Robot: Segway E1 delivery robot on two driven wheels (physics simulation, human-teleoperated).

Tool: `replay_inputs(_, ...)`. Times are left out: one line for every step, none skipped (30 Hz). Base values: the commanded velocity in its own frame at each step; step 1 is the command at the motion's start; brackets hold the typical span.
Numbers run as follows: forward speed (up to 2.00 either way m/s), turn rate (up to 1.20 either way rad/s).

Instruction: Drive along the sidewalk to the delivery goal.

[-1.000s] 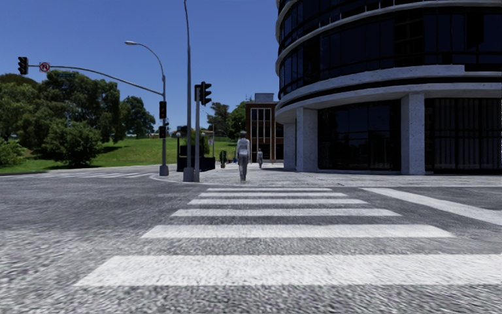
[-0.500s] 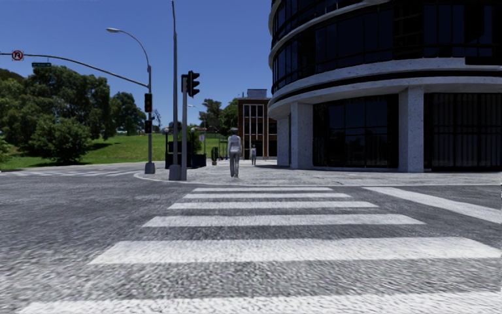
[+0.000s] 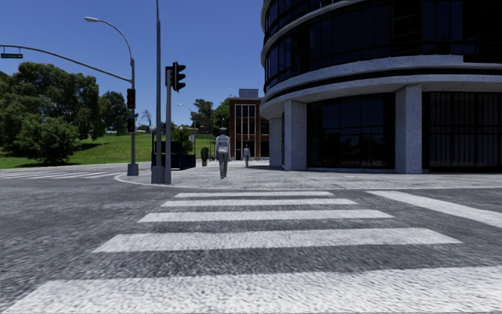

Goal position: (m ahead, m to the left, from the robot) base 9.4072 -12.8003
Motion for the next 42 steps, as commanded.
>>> replay_inputs(2.0, 0.0)
replay_inputs(2.0, 0.0)
replay_inputs(2.0, 0.0)
replay_inputs(2.0, 0.0)
replay_inputs(2.0, 0.0)
replay_inputs(2.0, 0.0)
replay_inputs(2.0, 0.0)
replay_inputs(2.0, 0.0)
replay_inputs(2.0, 0.0)
replay_inputs(2.0, 0.0)
replay_inputs(2.0, 0.0)
replay_inputs(2.0, 0.0)
replay_inputs(2.0, 0.0)
replay_inputs(2.0, 0.0)
replay_inputs(2.0, 0.0)
replay_inputs(2.0, 0.0)
replay_inputs(2.0, 0.0)
replay_inputs(2.0, 0.0)
replay_inputs(2.0, 0.0)
replay_inputs(2.0, 0.0)
replay_inputs(2.0, 0.0)
replay_inputs(2.0, 0.0)
replay_inputs(2.0, 0.0)
replay_inputs(2.0, 0.0)
replay_inputs(2.0, 0.0)
replay_inputs(2.0, 0.0)
replay_inputs(2.0, 0.0)
replay_inputs(2.0, 0.0)
replay_inputs(2.0, 0.0)
replay_inputs(2.0, 0.0)
replay_inputs(2.0, 0.0)
replay_inputs(2.0, 0.0)
replay_inputs(2.0, 0.0)
replay_inputs(2.0, 0.0)
replay_inputs(2.0, 0.0)
replay_inputs(2.0, 0.0)
replay_inputs(2.0, 0.0)
replay_inputs(2.0, 0.0)
replay_inputs(2.0, 0.0)
replay_inputs(2.0, 0.0)
replay_inputs(2.0, 0.0)
replay_inputs(2.0, 0.0)
